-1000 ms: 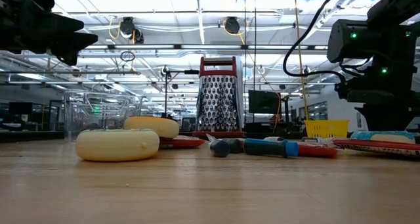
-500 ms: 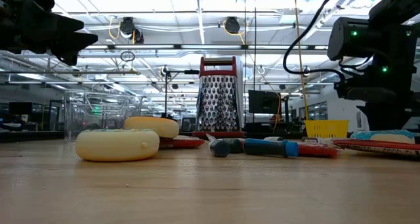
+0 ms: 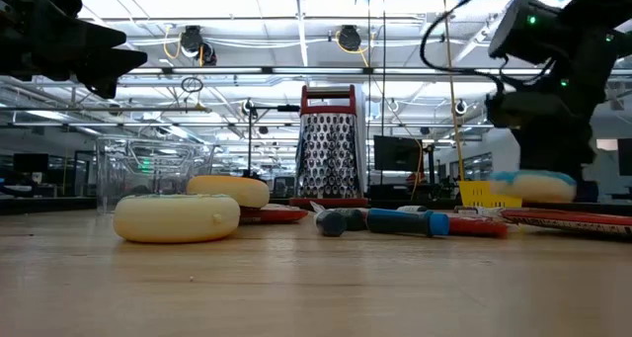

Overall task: Pick & Place Food Item
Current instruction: Put the blue donut into the yellow bin

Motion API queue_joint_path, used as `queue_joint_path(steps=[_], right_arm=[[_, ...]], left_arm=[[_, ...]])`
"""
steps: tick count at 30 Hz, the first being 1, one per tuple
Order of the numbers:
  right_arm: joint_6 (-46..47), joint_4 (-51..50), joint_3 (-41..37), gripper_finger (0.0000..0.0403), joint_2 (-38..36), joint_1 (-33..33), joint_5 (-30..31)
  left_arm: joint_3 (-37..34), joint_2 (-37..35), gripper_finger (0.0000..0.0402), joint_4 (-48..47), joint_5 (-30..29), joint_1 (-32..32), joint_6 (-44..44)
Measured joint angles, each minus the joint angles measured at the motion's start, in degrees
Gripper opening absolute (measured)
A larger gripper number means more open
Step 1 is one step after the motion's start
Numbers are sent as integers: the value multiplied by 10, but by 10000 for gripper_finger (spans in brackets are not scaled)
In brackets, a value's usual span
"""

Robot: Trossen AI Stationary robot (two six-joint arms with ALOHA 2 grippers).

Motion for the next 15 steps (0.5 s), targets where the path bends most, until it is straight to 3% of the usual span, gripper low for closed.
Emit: queue_joint_path(steps=[10,15], right_arm=[[-72,151,0,116,-39,-8,-1],[-117,246,1,116,-54,-47,-45]], left_arm=[[0,0,209,0,0,0,0],[0,0,209,0,0,0,0]])
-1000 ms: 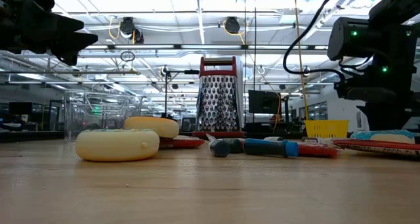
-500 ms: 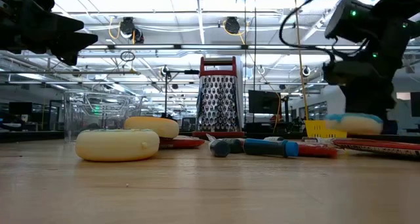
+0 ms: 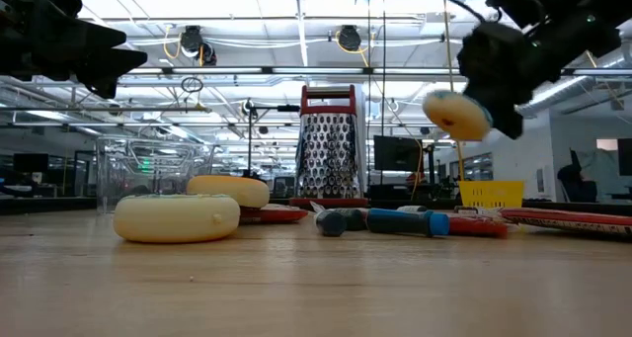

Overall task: Pick & Place Food Item
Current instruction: Put the blue donut into the yellow bin

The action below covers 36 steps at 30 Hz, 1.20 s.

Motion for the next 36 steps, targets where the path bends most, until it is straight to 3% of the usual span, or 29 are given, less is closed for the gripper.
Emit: queue_joint_path(steps=[13,27,36], right_arm=[[-50,220,1,116,-14,-139,-121],[-204,439,1,116,-14,-239,-118],[-296,419,1,116,-14,-268,-30]], left_arm=[[0,0,209,0,0,0,0],[0,0,209,0,0,0,0],[0,0,209,0,0,0,0]])
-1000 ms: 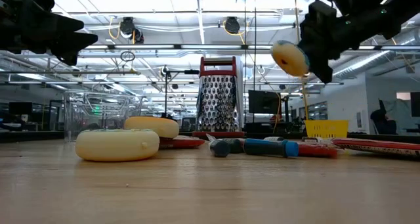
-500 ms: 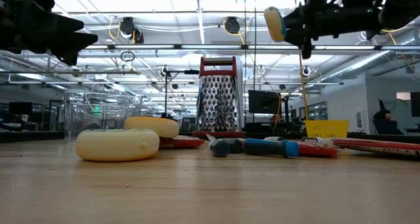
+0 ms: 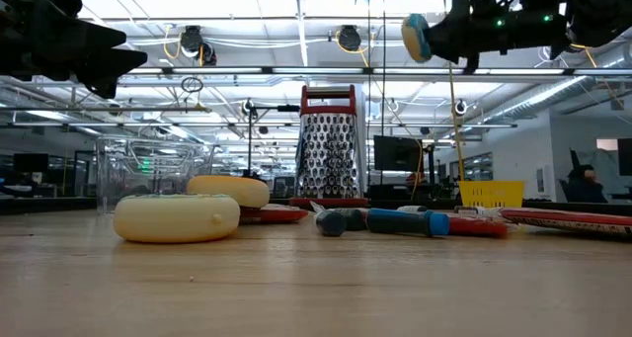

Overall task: Pick & Place Food Item
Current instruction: Put the blue donut into the yellow bin

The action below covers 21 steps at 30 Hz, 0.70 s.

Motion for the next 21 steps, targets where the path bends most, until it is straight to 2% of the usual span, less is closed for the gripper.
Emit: queue_joint_path(steps=[13,17,21], right_arm=[[-97,-129,0,116,0,-4,149],[-123,-176,0,116,0,-4,220],[-119,-220,0,116,0,-4,321]], left_arm=[[0,0,209,0,0,0,0],[0,0,209,0,0,0,0],[0,0,209,0,0,0,0]])
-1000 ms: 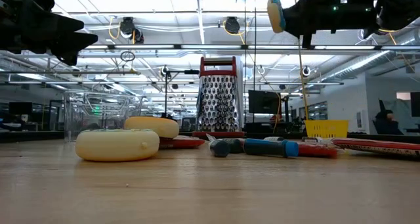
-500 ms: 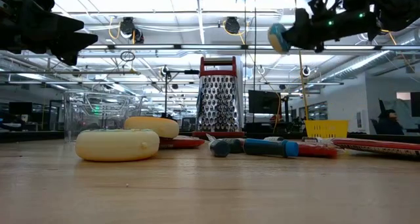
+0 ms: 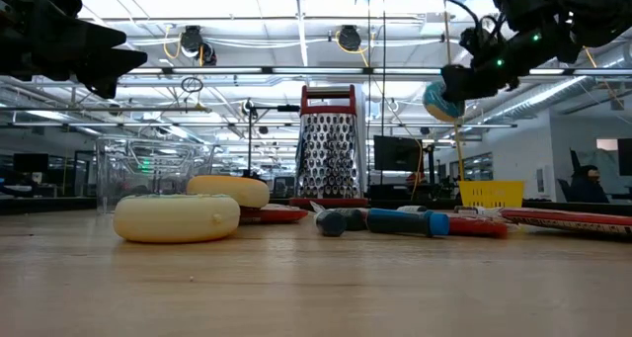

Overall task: Pick & Place Food Item
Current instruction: Put the blue donut into the yellow bin

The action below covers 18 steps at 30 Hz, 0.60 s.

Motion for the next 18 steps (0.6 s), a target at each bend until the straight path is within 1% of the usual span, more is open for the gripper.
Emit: queue_joint_path(steps=[3,5,9,16,18], right_arm=[[2,-31,0,116,0,0,66],[6,-52,0,116,0,0,85],[34,-92,0,116,0,0,85],[75,-121,-8,116,1,-1,85],[77,-125,-4,116,4,-11,84]], left_arm=[[0,0,209,0,0,0,0],[0,0,209,0,0,0,0],[0,0,209,0,0,0,0],[0,0,209,0,0,0,0],[0,0,209,0,0,0,0]])
